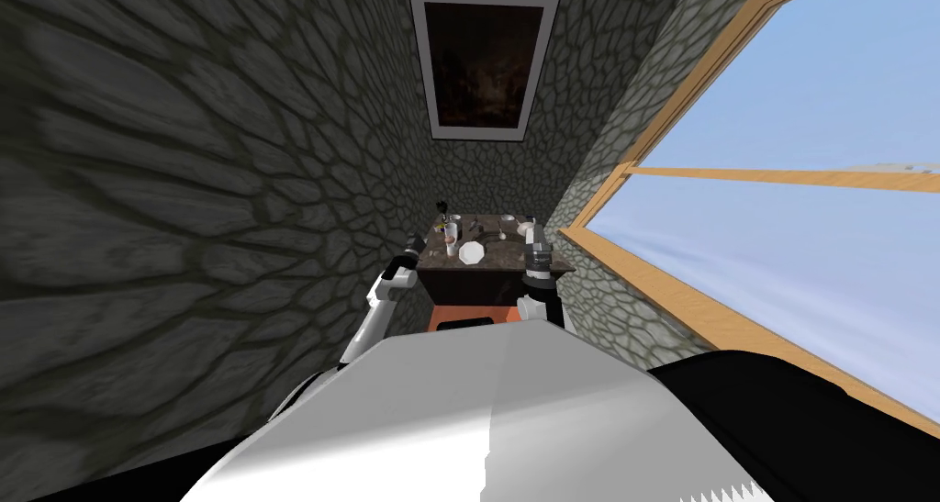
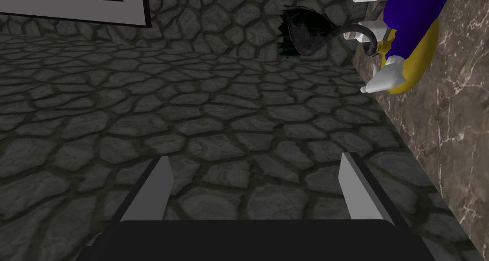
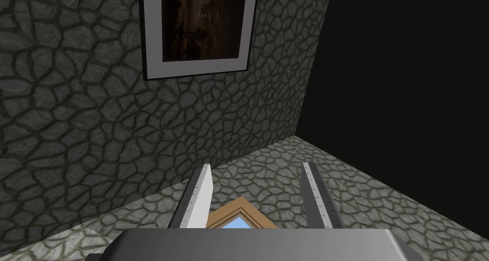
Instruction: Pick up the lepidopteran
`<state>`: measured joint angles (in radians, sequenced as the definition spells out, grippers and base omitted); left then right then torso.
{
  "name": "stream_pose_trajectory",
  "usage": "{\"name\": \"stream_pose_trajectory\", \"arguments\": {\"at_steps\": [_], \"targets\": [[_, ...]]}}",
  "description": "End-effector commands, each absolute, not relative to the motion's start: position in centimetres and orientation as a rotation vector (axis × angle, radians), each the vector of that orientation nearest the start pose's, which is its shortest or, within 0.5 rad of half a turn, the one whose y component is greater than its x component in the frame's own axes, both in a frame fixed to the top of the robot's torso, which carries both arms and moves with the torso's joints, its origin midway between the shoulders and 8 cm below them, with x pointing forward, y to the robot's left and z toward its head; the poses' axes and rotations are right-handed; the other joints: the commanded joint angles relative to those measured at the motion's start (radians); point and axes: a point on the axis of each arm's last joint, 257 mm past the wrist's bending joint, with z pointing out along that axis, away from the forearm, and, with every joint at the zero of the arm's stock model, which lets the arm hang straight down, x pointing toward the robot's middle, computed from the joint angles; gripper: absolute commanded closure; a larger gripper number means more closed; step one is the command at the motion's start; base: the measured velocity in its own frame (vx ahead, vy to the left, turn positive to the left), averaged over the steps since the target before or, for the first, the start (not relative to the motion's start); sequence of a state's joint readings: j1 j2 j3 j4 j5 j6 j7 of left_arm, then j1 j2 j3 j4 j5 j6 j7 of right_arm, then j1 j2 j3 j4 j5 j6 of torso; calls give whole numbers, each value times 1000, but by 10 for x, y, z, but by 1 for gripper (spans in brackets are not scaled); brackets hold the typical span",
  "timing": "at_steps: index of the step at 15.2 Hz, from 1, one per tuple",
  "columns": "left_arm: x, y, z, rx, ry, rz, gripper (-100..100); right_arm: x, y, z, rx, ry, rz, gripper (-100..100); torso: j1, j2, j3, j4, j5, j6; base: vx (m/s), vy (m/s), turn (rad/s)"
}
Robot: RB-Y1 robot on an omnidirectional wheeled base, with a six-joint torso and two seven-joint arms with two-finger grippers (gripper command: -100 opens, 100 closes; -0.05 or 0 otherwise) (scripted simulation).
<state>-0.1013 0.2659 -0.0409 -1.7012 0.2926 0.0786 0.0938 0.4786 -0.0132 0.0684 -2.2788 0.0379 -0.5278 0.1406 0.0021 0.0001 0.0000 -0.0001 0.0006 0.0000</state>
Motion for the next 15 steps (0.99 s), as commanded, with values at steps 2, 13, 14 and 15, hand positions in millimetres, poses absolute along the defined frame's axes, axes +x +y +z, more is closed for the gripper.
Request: {"name": "stream_pose_trajectory", "arguments": {"at_steps": [2, 13, 14, 15], "targets": [[586, 238, -144, -1208, 1205, -1414, -100, 344, -247, 35, 542, 645, 1235, 0, 0, 0, 0, 0, 0, 0, -11, 27, 26], [625, 225, -196, -1398, 1384, -1331, -100, 344, -247, 35, 542, 645, 1235, 0, 0, 0, 0, 0, 0, 0, -4, 27, 15], [631, 218, -197, -1425, 1417, -1333, -100, 344, -247, 35, 542, 645, 1235, 0, 0, 0, 0, 0, 0, 0, -2, 22, 26], [634, 216, -200, -1437, 1433, -1321, -100, 344, -247, 35, 542, 645, 1235, 0, 0, 0, 0, 0, 0, 0, -2, 28, 27]]}}
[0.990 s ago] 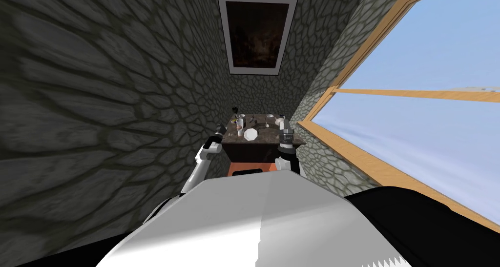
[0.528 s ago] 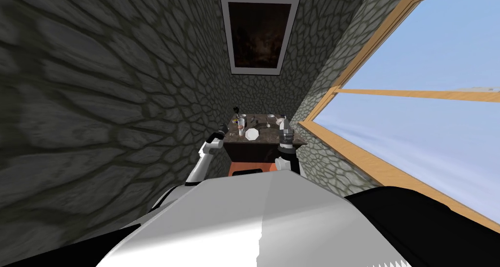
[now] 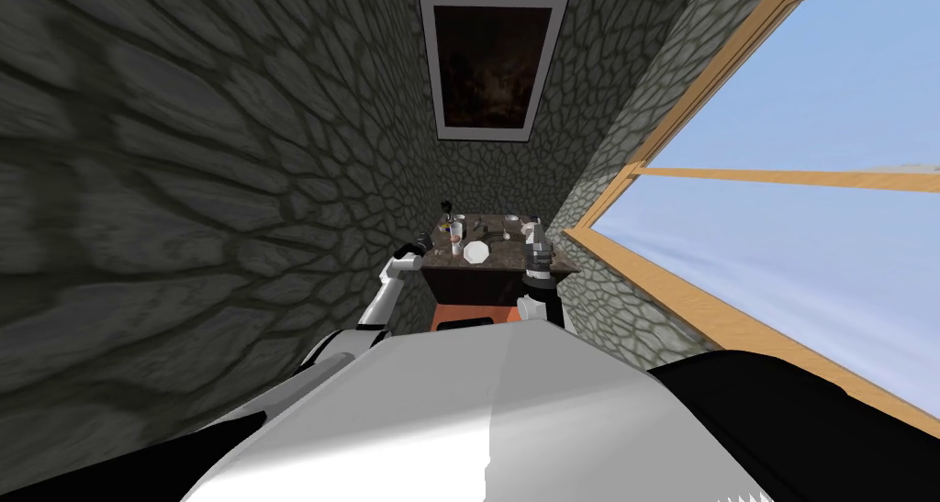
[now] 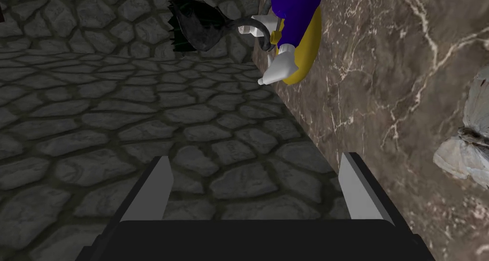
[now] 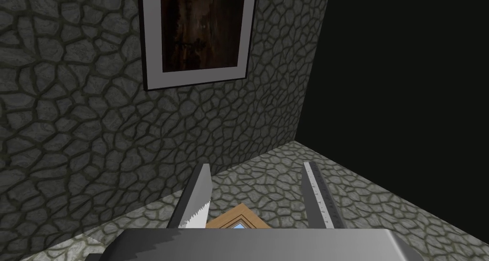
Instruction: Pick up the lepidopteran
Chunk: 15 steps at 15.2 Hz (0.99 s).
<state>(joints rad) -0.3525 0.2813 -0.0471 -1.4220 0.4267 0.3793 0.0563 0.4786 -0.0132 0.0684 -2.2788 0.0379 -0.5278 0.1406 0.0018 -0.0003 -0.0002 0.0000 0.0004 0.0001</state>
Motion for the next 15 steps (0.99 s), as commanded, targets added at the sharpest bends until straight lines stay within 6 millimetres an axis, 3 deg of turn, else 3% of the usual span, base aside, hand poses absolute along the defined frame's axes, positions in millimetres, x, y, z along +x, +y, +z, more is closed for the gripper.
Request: {"name": "stream_pose_trajectory", "arguments": {"at_steps": [1, 6, 8, 9, 11, 12, 14, 15], "targets": [[634, 219, -209, -1453, 1440, -1307, -100, 344, -247, 35, 542, 645, 1235, 0, 0, 0, 0, 0, 0, 0, -1, 21, 5], [647, 204, -223, -1538, 1530, -1281, -100, 344, -247, 35, 542, 645, 1235, 0, 0, 0, 0, 0, 0, 0, 3, 23, 14], [646, 206, -238, -1575, 1562, -1245, -100, 344, -247, 35, 542, 645, 1235, 0, 0, 0, 0, 0, 0, 0, 5, 30, 14], [652, 197, -234, -1590, 1584, -1256, -100, 344, -247, 35, 542, 645, 1235, 0, 0, 0, 0, 0, 0, 0, 3, 29, 21], [649, 198, -250, -1633, 1623, -1214, -100, 344, -247, 35, 542, 645, 1235, 0, 0, 0, 0, 0, 0, 0, 8, 28, 12], [654, 187, -243, -1642, 1647, -1229, -100, 344, -247, 35, 542, 645, 1235, 0, 0, 0, 0, 0, 0, 0, 11, 30, 22], [649, 190, -261, -1690, 1685, -1182, -100, 344, -247, 35, 542, 645, 1235, 0, 0, -1, -1, 0, 0, 0, 14, 28, 12], [654, 179, -254, -1697, 1710, -1197, -100, 344, -247, 35, 542, 645, 1235, 0, 0, -1, -1, 0, 0, 0, 14, 29, 21]]}}
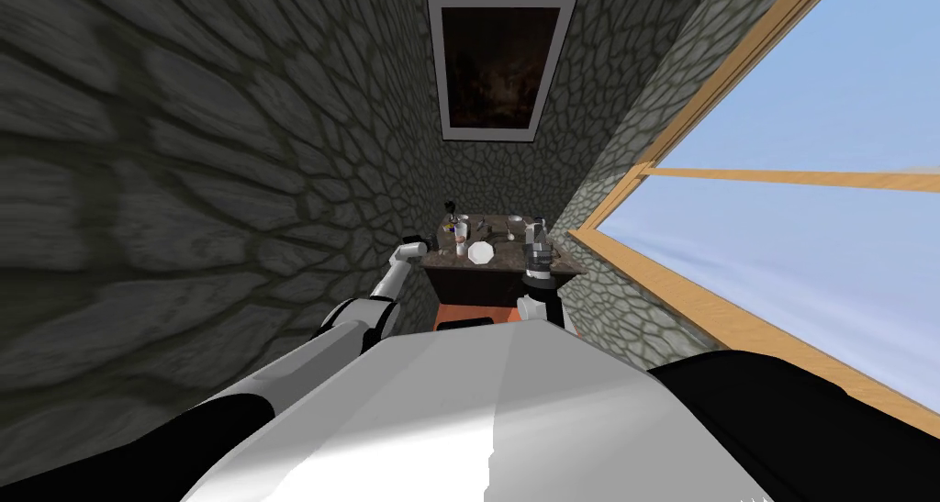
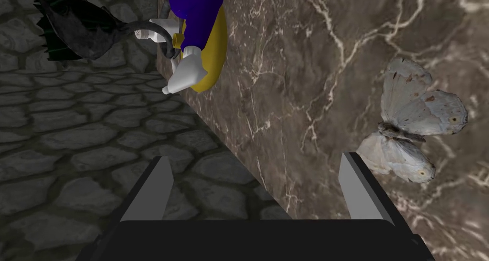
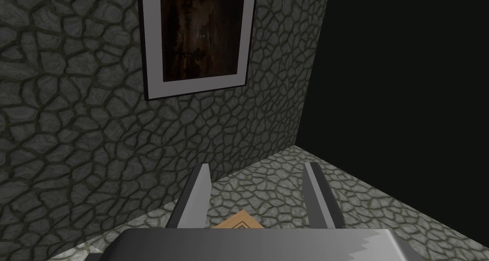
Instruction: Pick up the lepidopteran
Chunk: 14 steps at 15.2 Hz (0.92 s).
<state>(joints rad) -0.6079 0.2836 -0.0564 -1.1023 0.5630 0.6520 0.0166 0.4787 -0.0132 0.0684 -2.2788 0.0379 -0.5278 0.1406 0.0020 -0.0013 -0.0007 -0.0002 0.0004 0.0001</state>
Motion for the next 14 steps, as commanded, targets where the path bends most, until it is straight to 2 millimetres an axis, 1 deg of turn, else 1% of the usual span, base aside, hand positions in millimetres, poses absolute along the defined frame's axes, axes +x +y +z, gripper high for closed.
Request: {"name": "stream_pose_trajectory", "arguments": {"at_steps": [1, 2, 3, 4, 5, 6, 7, 8, 9, 10, 11, 12, 13, 14], "targets": [[652, 180, -262, -1721, 1730, -1171, -100, 344, -247, 35, 542, 645, 1235, 0, 0, 0, 0, 0, 0, 0, 15, 31, 17], [648, 182, -271, -1745, 1747, -1148, -100, 344, -247, 35, 542, 645, 1235, 0, 0, 0, 0, 0, 0, 0, 11, 22, 2], [653, 170, -263, -1751, 1773, -1162, -100, 344, -247, 35, 542, 645, 1235, 0, 0, 0, 0, 0, 0, 0, 17, 26, 20], [648, 173, -275, -1784, 1793, -1130, -100, 344, -247, 35, 542, 645, 1235, 0, 0, 0, 0, 0, 0, 0, 23, 31, 15], [645, 173, -281, -1798, 1809, -1113, -100, 344, -247, 35, 542, 645, 1235, 0, 0, 0, 0, 0, 0, 0, 19, 24, 4], [645, 173, -281, -1798, 1809, -1113, -100, 344, -247, 35, 542, 645, 1235, 0, 0, 0, 0, 0, 0, 0, 11, 13, -3], [646, 162, -278, -1822, 1849, -1107, -100, 344, -247, 35, 542, 645, 1235, 0, -1, 0, 0, 0, 0, 0, 15, 18, 20], [640, 164, -288, -1848, 1869, -1079, -100, 344, -247, 35, 542, 645, 1235, 0, -1, 0, 0, 0, 0, 0, 23, 22, 16], [639, 164, -288, -1849, 1871, -1077, -100, 344, -247, 35, 542, 645, 1235, 0, -1, 0, 0, 0, 0, 0, 21, 16, 2], [640, 154, -286, -1872, 1909, -1071, -100, 344, -247, 35, 542, 645, 1235, 0, -1, 0, 0, 0, 0, 0, 26, 26, 15], [634, 156, -294, -1895, 1926, -1046, -100, 344, -247, 35, 542, 645, 1235, 0, 0, -1, 0, 0, 0, 0, 32, 30, 11], [633, 156, -295, -1899, 1932, -1040, -100, 344, -247, 35, 542, 645, 1235, 0, 0, -1, -1, 0, 0, 0, 26, 22, 3], [632, 146, -293, -1920, 1967, -1034, -100, 344, -247, 35, 542, 645, 1235, 0, 0, -1, 0, 0, 0, 0, 31, 29, 13], [625, 147, -301, -1944, 1988, -1006, -100, 344, -247, 35, 542, 645, 1235, 0, 0, -1, -1, 0, 0, 0, 39, 31, 8]]}}
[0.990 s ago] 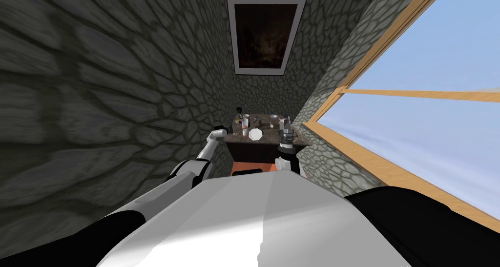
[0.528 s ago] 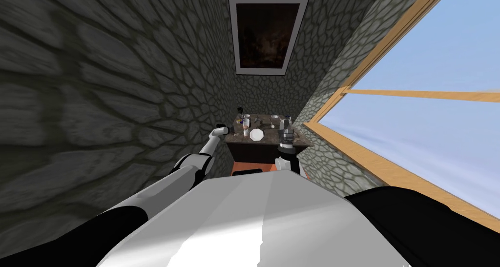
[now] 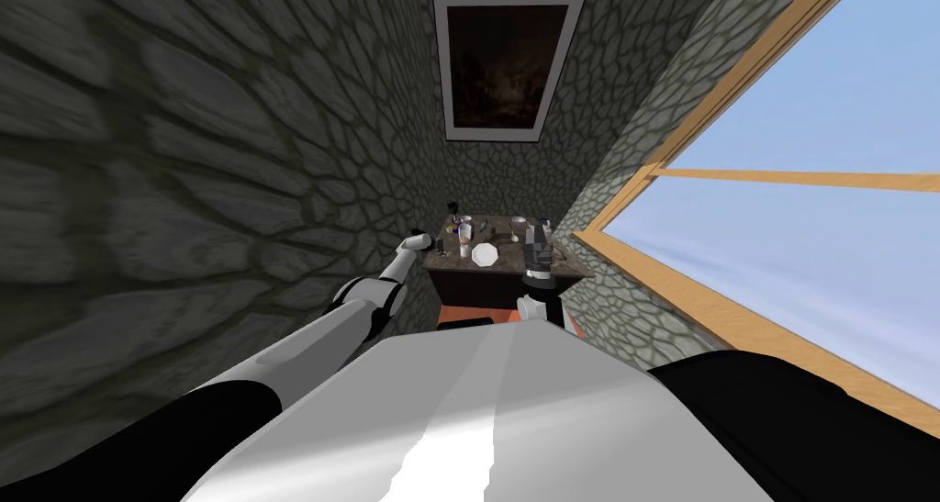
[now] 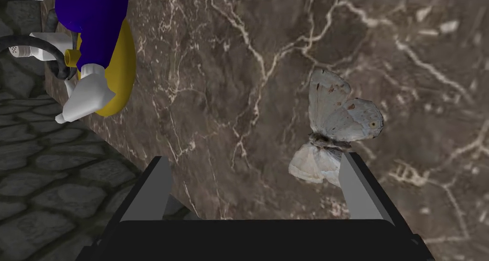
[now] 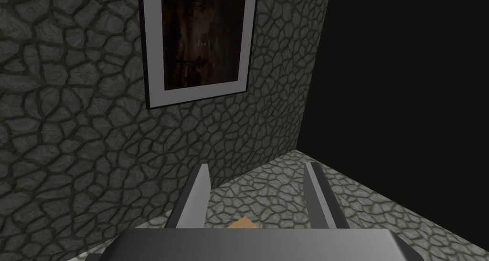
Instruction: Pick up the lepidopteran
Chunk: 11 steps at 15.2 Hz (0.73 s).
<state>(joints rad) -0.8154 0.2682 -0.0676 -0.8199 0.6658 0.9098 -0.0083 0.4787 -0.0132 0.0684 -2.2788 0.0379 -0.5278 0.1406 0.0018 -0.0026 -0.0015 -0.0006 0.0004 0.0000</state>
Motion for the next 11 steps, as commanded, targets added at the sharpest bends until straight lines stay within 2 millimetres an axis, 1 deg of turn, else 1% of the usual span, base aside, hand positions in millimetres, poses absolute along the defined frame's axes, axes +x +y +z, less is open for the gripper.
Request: {"name": "stream_pose_trajectory", "arguments": {"at_steps": [1, 2, 3, 5, 6, 7, 8, 9, 11], "targets": [[625, 147, -301, -1946, 1992, -1002, -100, 344, -247, 35, 542, 645, 1235, 0, 0, 0, 0, 0, 0, 0, 31, 20, -2], [623, 136, -295, -1957, 2035, -1000, -100, 344, -247, 35, 542, 645, 1235, 0, 0, 0, 0, 0, 0, 0, 41, 18, 12], [615, 139, -306, -1991, 2050, -964, -100, 344, -247, 35, 542, 645, 1235, 0, -1, 0, 0, 0, 0, 0, 50, 18, 7], [615, 139, -307, -1992, 2051, -963, -100, 344, -247, 35, 542, 645, 1235, 0, -1, 0, 0, 0, 0, 0, 26, 9, 1], [609, 128, -302, -2009, 2105, -946, -100, 344, -247, 35, 542, 645, 1235, 0, -1, 0, 0, 0, 0, 0, 25, 15, 12], [605, 132, -311, -2035, 2107, -924, -100, 344, -247, 35, 542, 645, 1235, 0, -1, 0, 0, 0, 0, 0, 37, 19, 3], [605, 132, -311, -2035, 2107, -924, -100, 344, -247, 35, 542, 645, 1235, 0, -1, 0, 0, 0, 0, 0, 32, 14, -4], [597, 125, -313, -2069, 2148, -896, -100, 344, -247, 35, 542, 645, 1235, 0, -1, 0, 0, 0, 0, 0, 41, 18, 7], [594, 125, -315, -2075, 2161, -884, -100, 344, -247, 35, 542, 645, 1235, 0, -1, -1, 0, 0, 0, 0, 50, 16, 3]]}}
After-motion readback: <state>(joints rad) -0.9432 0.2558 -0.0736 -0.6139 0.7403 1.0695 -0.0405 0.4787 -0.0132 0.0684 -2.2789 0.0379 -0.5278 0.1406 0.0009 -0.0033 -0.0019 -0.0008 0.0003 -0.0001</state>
